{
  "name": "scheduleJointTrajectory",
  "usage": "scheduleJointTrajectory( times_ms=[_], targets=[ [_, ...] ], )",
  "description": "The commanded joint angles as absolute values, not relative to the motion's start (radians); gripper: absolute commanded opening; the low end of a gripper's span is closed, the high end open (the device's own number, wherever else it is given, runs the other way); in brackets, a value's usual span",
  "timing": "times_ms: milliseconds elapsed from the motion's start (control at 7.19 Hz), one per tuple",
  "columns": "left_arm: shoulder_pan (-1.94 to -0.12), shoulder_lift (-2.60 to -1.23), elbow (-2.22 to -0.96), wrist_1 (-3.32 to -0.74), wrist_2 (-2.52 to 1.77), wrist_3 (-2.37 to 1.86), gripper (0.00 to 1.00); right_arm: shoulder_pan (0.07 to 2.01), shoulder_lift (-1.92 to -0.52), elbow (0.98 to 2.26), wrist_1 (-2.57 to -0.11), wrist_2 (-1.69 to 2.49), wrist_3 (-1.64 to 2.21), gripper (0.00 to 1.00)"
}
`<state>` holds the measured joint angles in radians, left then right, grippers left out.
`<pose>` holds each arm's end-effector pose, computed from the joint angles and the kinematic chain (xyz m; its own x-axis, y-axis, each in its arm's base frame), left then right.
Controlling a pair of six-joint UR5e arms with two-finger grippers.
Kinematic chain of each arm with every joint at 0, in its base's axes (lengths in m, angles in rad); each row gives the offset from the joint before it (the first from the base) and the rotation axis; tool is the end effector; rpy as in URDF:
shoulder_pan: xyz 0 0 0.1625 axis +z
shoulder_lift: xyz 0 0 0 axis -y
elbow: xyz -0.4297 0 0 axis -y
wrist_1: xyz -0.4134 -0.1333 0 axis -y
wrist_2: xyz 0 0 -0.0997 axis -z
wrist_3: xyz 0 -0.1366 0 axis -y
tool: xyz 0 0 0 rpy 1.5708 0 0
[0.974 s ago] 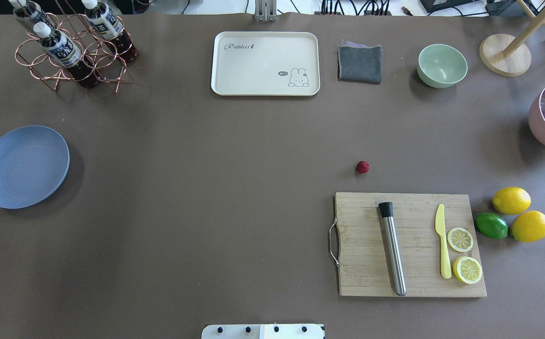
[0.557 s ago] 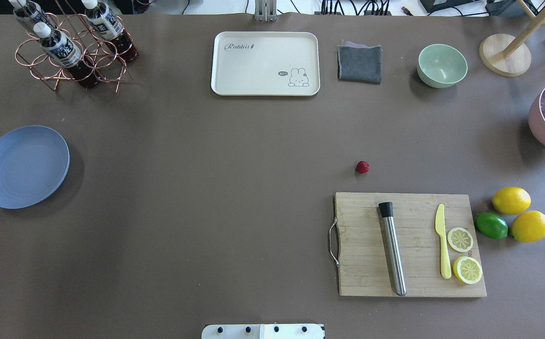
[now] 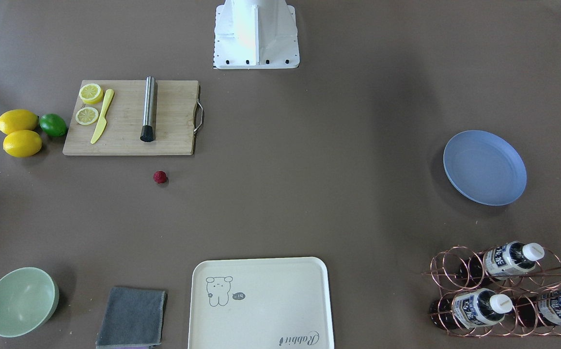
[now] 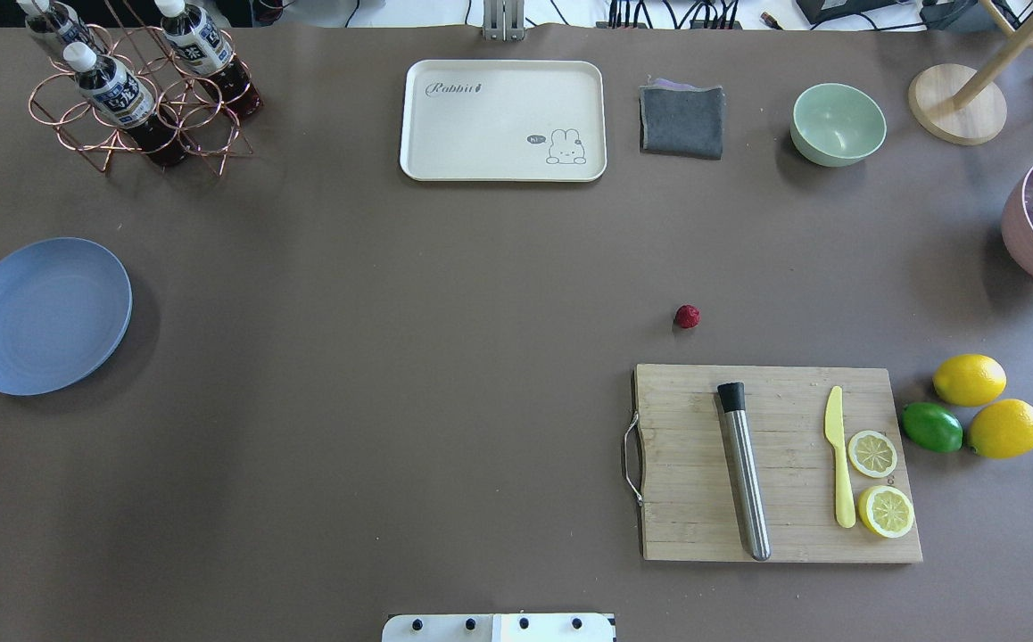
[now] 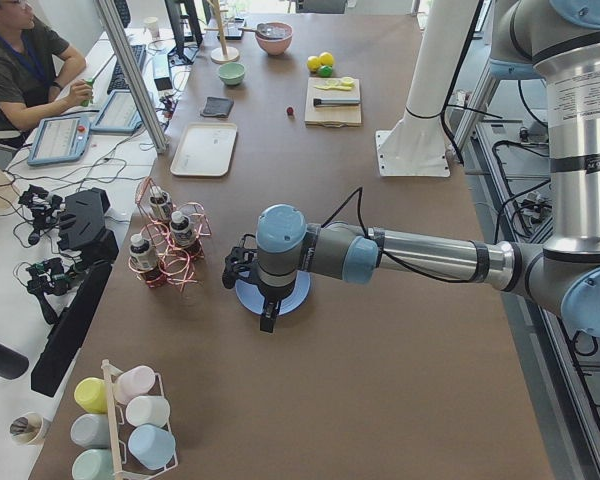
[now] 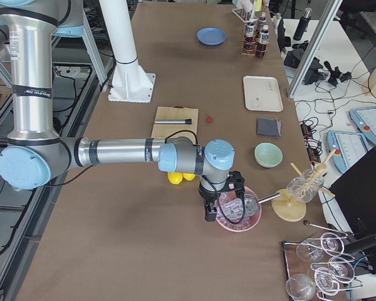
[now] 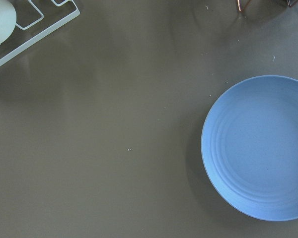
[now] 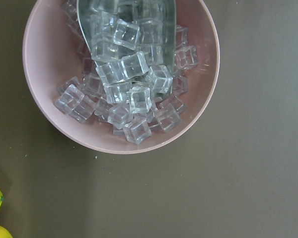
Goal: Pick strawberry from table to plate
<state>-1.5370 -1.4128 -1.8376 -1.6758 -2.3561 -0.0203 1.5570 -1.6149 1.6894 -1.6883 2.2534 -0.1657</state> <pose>-0.0211 -0.4623 0.6152 0.7022 0.1540 -0.6951 -0.0188 0.9800 0.1981 0.0404 -0.4890 0.6712 0.7633 -0.1486 0.6287 0.1416 0.9880 0.0616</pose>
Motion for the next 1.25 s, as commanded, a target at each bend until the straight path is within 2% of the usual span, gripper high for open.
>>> scheduleJointTrajectory(
  times_ms=[0,557,1113],
  targets=[
    [-1.537,-1.413,-1.838,-1.677,-2.356,-0.020,0.98,1.557,-1.614,1.687,-1.687,2.272,-0.166,1.00],
    [-1.504,-1.434,-1.812,-1.687,-2.364,-0.108,0.97,1.557,-1.620,1.694,-1.689,2.272,-0.164,1.00],
    [-1.333,-1.529,-1.550,-2.091,-2.359,-0.472,0.97,1.557,-1.628,1.692,-1.683,2.273,-0.164,1.00]
  ],
)
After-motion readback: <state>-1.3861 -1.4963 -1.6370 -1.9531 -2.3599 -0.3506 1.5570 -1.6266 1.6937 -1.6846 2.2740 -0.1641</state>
